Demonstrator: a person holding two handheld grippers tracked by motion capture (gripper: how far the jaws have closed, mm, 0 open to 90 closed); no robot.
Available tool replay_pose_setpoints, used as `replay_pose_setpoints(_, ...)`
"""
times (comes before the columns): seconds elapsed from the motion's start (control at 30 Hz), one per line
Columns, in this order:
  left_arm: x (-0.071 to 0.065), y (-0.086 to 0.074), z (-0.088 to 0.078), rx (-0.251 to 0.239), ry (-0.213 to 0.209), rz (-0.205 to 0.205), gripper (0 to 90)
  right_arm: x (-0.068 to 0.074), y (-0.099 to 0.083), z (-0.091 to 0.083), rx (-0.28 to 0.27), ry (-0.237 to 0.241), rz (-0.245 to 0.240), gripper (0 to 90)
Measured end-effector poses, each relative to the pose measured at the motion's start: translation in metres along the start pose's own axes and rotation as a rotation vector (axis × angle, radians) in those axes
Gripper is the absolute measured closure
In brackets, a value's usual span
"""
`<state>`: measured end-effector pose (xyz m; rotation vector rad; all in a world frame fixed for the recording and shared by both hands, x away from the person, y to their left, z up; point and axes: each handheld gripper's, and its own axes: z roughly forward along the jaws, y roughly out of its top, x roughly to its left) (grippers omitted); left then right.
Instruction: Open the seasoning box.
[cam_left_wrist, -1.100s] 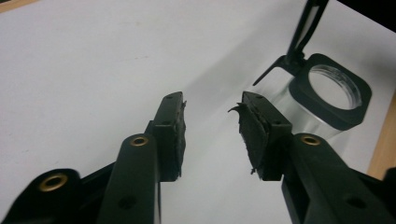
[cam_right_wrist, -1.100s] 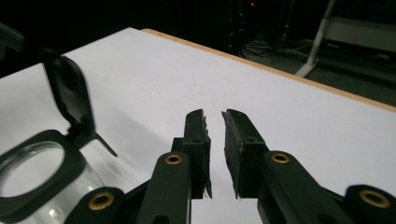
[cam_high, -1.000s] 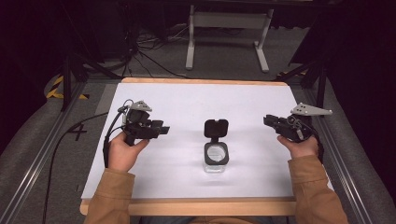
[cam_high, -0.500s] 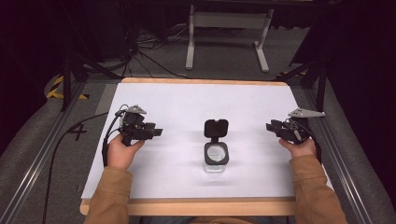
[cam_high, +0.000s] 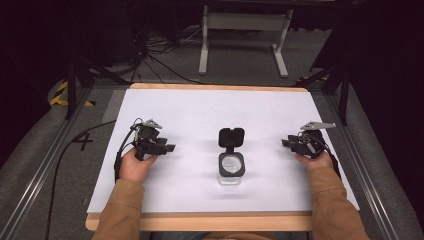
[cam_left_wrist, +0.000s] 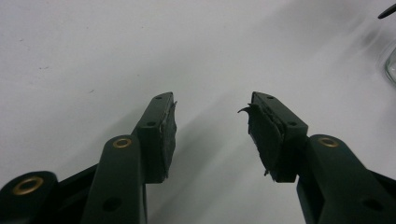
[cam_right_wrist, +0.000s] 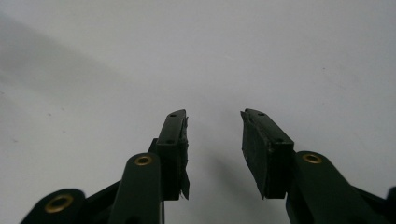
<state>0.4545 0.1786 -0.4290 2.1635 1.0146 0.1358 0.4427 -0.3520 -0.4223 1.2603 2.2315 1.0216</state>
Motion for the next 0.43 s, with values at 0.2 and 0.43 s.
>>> replay_pose_setpoints(0.2,0.0,-0.003,0.007,0.004,0.02,0.015,48.7,0.002,-0.006,0.009,0.003,0.012,-0.01,58.0)
replay_pose_setpoints(0.43,-0.002,-0.003,0.01,0.019,0.023,0.031,46.8,0.003,-0.005,0.008,-0.023,0.01,0.0,55.2)
